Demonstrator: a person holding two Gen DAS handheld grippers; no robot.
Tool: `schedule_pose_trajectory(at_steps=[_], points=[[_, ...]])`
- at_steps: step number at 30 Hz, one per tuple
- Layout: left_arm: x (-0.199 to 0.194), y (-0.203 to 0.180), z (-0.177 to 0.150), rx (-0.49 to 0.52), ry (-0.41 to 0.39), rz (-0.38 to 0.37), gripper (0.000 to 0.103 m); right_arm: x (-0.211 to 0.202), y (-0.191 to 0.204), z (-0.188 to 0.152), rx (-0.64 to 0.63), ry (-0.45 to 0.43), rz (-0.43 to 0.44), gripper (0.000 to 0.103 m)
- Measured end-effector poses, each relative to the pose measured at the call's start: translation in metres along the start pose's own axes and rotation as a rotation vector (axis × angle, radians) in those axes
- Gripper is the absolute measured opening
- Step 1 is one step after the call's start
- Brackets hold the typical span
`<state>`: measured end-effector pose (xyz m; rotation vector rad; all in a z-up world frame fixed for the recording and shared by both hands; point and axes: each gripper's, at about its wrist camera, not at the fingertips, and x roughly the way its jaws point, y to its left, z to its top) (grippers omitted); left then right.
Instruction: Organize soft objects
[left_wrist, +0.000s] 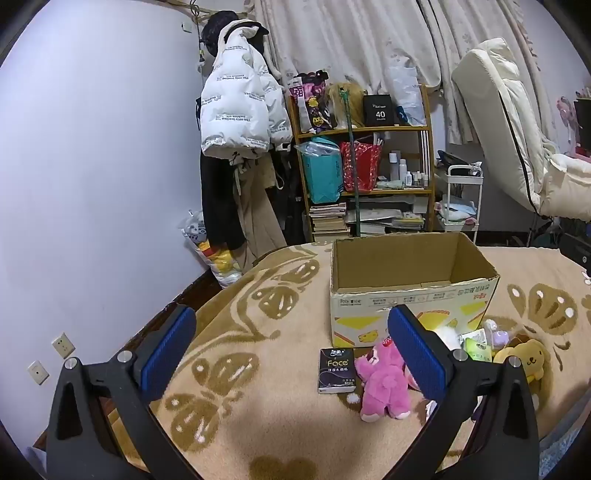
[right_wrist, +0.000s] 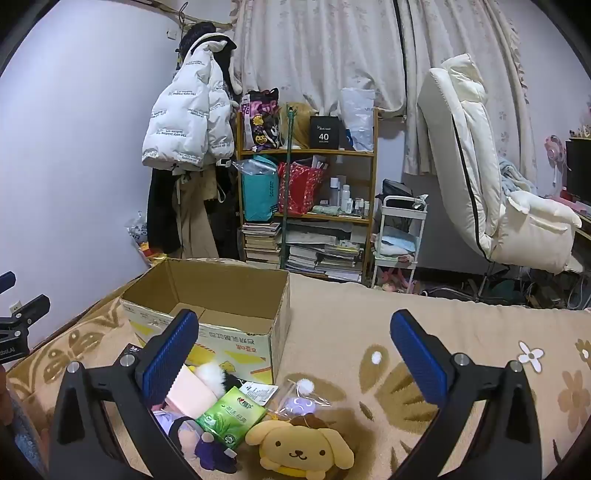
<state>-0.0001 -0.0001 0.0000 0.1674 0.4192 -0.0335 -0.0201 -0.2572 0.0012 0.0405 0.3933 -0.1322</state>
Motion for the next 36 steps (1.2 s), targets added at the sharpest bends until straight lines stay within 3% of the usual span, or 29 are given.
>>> schedule_pose_trajectory(at_steps=[36], points=[[0.0054,-0.0027,-0.0031,0.019,0.021,0.004,0.102,0.0013,0.0041,0.0017,-0.008,0.014,0.005,0.103]])
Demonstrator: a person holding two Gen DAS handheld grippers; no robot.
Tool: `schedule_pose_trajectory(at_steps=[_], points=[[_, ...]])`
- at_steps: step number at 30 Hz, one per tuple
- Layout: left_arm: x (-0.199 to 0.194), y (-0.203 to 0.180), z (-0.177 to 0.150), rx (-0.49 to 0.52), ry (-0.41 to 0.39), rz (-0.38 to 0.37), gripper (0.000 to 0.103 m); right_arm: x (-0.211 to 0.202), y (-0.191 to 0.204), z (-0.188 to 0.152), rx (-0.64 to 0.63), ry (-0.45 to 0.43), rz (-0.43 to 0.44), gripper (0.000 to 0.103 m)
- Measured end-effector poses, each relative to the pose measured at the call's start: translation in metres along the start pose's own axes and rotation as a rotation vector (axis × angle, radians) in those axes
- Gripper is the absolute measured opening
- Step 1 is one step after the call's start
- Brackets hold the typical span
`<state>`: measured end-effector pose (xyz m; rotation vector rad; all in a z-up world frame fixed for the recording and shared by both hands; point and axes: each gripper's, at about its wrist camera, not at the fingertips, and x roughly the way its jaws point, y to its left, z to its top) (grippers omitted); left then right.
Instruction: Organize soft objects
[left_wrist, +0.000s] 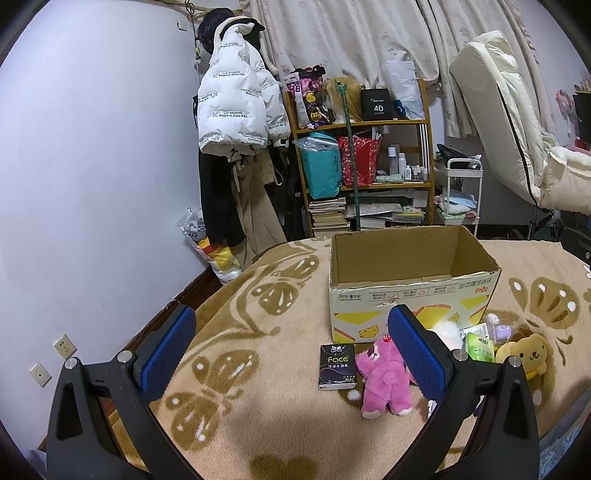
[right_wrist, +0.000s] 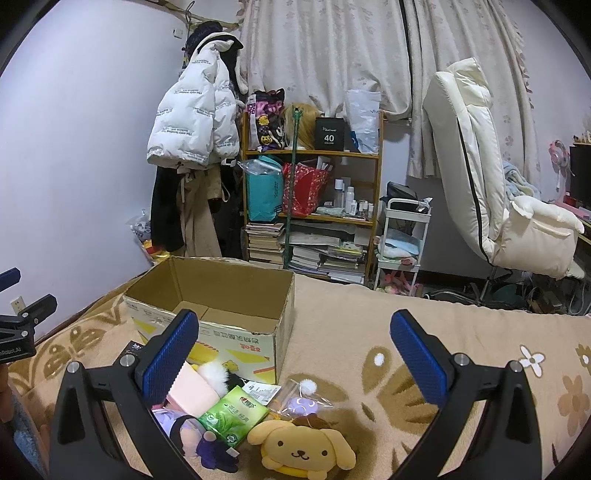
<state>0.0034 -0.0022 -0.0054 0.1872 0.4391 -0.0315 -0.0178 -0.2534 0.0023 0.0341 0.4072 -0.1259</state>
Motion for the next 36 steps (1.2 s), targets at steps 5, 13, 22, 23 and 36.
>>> schedule_pose_trajectory(at_steps=[5,13,22,23,36], points=[[-0.0014,-0.0006,0.0008,0.001,-0.011,-0.001,0.102,-0.0003,-0.0001,-0.0004,-0.005,-0.002,0.001,0.103],[-0.0016,-0.0013,0.0005,0.001,-0.011,0.0,0.102,-0.0005,0.0002,-0.0004,-0.005,-0.003,-0.001,0.103],[-0.0008,-0.0016,-0.0008,-0.001,-0.007,0.0,0.102,-0.0016,0.0045,0.0014,-0.007,-0.004,-0.001,0.103],[-0.0005,-0.0014,-0.0012,-0.002,-0.005,0.0,0.102,-0.0015,0.006,0.0021,-0.007,-0.005,-0.001,0.103],[-0.0005,-0.0015,-0.0018,-0.001,-0.002,0.0,0.102,-0.0012,0.0034,0.0009,-0.008,-0.004,0.0,0.103]])
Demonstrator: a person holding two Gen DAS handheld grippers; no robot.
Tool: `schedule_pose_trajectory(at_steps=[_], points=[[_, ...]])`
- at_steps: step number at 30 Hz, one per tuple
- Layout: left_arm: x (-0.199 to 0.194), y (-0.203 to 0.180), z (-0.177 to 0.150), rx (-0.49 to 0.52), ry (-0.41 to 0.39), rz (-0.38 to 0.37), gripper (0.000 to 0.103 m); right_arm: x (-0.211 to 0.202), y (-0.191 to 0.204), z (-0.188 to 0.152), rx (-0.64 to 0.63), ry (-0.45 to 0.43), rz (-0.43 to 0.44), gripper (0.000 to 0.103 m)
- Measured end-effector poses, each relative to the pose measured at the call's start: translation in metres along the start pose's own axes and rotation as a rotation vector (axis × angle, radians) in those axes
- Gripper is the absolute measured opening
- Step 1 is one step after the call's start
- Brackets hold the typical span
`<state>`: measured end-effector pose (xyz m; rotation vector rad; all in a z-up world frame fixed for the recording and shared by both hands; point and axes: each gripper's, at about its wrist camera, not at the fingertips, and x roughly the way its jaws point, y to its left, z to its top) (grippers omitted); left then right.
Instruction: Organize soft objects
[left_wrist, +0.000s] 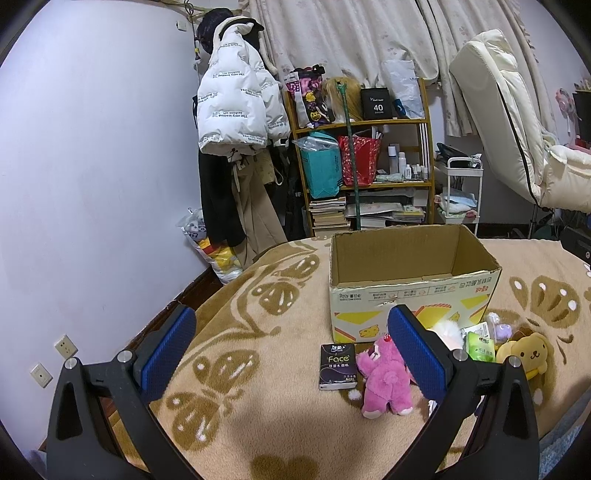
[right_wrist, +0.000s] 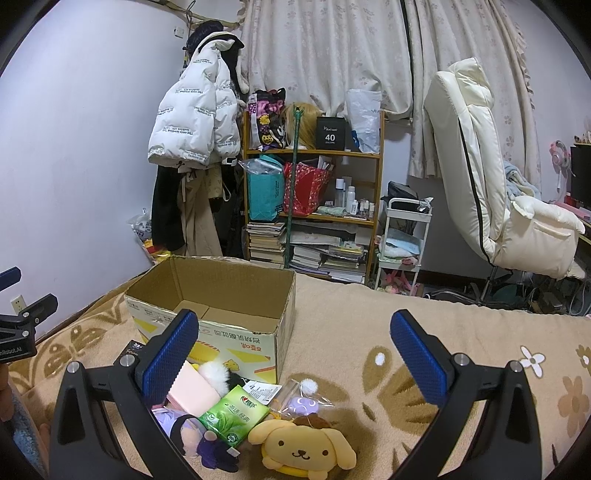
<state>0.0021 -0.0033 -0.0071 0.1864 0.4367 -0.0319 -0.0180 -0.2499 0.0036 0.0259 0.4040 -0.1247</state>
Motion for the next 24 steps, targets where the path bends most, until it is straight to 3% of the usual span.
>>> schedule_pose_trajectory(at_steps=[24], points=[[0.0006,-0.0004,0.0,0.003,0.002,0.0,0.102,0.0008,-0.0012,0.0007,-0.001,0.001,0.0,0.103]])
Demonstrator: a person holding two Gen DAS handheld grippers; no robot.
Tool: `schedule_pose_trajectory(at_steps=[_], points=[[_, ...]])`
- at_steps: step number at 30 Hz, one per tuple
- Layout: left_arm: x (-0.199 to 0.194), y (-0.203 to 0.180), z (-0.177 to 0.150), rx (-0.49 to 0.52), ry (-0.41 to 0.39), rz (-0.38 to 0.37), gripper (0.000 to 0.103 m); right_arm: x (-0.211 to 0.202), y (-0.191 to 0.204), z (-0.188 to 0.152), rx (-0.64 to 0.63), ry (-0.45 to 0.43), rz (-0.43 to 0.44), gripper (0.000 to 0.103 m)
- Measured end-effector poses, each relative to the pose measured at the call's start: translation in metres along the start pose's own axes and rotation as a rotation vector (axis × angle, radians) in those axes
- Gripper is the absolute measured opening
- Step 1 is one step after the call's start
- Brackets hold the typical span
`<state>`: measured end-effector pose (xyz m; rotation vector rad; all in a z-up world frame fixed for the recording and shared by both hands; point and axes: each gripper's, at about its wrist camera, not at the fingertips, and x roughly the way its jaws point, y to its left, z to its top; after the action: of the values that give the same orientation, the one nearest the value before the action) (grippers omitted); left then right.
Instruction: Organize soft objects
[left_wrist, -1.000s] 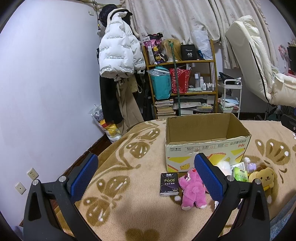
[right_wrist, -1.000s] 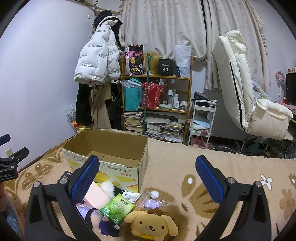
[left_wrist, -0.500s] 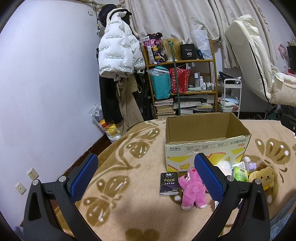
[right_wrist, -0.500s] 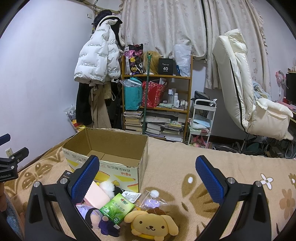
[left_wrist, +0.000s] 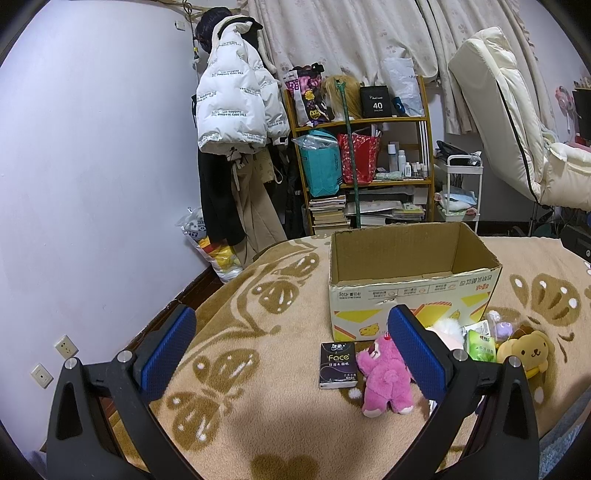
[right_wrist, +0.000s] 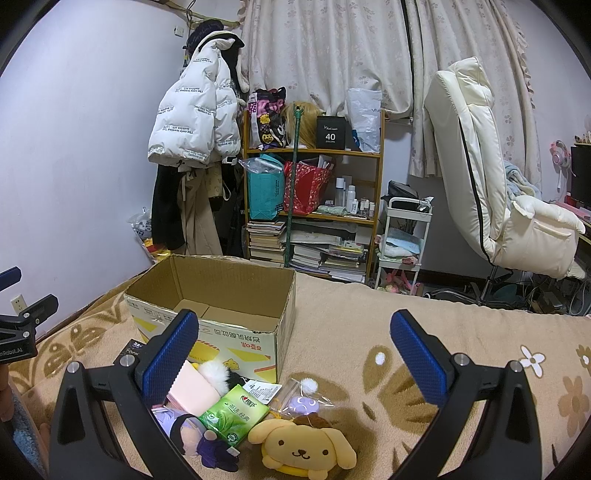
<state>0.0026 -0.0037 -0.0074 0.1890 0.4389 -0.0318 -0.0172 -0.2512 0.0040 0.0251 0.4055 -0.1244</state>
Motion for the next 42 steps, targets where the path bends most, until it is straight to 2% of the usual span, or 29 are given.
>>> schedule_pose_trajectory(at_steps=[15,24,25,35,42], points=[[0.001,0.0,-0.005,0.006,0.008,0.001,0.102,0.001,-0.001,0.001,0.0,0.001,-0.001,0.103],[0.01,-0.003,-0.004,0.033,0.056,0.002,0.102,0.001,0.005,0.002,0.004,0.013,-0.003,0.103],[0.012,-0.004,-0.004,0.038,0.066,0.002,0.102,0.002,0.003,-0.007,0.006,0.027,-0.009,0.103],[0.04,-0.019,-0.005,0.106,0.189,-0.025,0.102,0.028,-0.017,-0.015,0.085,0.218,-0.012,0.103],[0.065,-0.027,-0.007,0.135,0.286,-0.032,0.102,0.048,-0.028,-0.026,0.121,0.319,0.004,0.103]])
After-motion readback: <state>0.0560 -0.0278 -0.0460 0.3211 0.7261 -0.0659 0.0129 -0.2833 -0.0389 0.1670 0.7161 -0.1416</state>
